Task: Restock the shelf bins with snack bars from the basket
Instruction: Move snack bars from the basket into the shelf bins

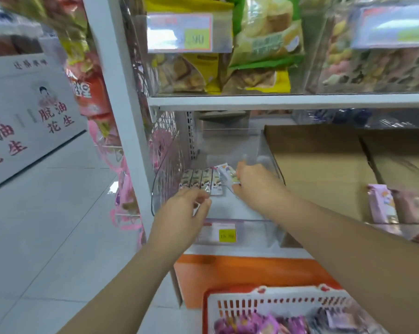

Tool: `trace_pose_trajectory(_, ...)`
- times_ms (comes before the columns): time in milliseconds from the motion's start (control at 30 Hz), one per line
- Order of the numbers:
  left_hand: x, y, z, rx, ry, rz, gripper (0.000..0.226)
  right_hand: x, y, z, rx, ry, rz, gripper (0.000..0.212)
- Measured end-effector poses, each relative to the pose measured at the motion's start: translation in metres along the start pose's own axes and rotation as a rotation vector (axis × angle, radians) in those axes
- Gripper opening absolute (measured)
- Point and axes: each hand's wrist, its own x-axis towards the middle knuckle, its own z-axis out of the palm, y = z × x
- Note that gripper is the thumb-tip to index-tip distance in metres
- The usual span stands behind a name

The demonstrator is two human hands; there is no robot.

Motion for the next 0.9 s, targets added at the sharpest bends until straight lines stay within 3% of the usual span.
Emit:
trace_pose_trajectory(67, 0.003, -0.013, 0.000, 0.108, -0.042, 0.012, 0.020, 0.024, -0.001, 0.015, -0.059, -0.042, 0.062, 0.038)
trace_pose_trajectory(133, 0.002, -0.023, -0.002, 0.166, -0.048, 0.031, 0.020, 0.043, -0.004, 0.030, -0.082, -0.063, 0.108, 0.027)
trace_pose_trajectory(367, 0.000, -0.034, 0.000, 0.128, -0.090, 0.095, 0.022, 0.069, -0.003, 0.058, -0.061, -0.153, 0.202, 0.010)
trace_pose_trajectory(500, -0.004, -0.037, 0.000, 0.112, -0.081, 0.108, 0.023, 0.080, 0.000, 0.065, -0.021, -0.162, 0.243, 0.036)
trace_pose_trajectory(733, -0.002, -0.037, 0.008, 0.210, -0.041, 0.130, 0.031, 0.070, 0.002, 0.062, -0.216, -0.289, 0.097, 0.032)
trace_pose_trajectory(900, -0.004, -0.041, 0.014, 0.227, 0.065, 0.200, 0.048, 0.066, 0.007, 0.066, -0.186, -0.408, 0.030, 0.055)
